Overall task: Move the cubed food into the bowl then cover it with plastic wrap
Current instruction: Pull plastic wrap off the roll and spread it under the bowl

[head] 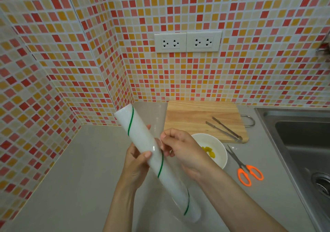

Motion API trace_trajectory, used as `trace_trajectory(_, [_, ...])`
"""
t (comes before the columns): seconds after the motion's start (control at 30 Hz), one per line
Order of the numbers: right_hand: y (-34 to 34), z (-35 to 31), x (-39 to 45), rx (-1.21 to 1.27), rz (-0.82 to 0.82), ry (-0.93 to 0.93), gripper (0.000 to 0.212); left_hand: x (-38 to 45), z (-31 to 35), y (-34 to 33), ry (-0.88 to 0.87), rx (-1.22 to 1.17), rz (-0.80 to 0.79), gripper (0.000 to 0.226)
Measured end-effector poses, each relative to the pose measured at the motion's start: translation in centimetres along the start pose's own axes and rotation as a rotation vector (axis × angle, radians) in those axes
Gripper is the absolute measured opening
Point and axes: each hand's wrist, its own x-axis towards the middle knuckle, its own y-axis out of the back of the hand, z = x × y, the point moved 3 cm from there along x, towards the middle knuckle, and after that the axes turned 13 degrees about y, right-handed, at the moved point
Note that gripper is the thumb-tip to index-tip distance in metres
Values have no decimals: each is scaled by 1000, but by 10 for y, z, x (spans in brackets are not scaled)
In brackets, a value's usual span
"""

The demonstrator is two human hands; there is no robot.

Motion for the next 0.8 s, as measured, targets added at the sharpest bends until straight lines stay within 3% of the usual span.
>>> trace_trajectory(0.2, [1, 4, 7, -52, 12, 1, 10, -1, -7, 4, 22, 13, -1, 85])
trace_trajectory(0.33, [3, 0, 8, -85, 25, 33, 18, 2, -4, 2, 22, 11, -27, 81])
trace_trajectory(0.47, [-2, 0, 5, 0, -82, -83, 30, 4, 0, 6, -3, -9, -64, 76])
trace_trajectory(0.63, [-8, 5, 5, 232, -28, -217, 29, 3, 0, 16, 30, 6, -76, 45])
trace_trajectory(0.8, [-9, 7, 8, 202, 0, -196, 22, 5, 0, 15, 63, -65, -99, 58])
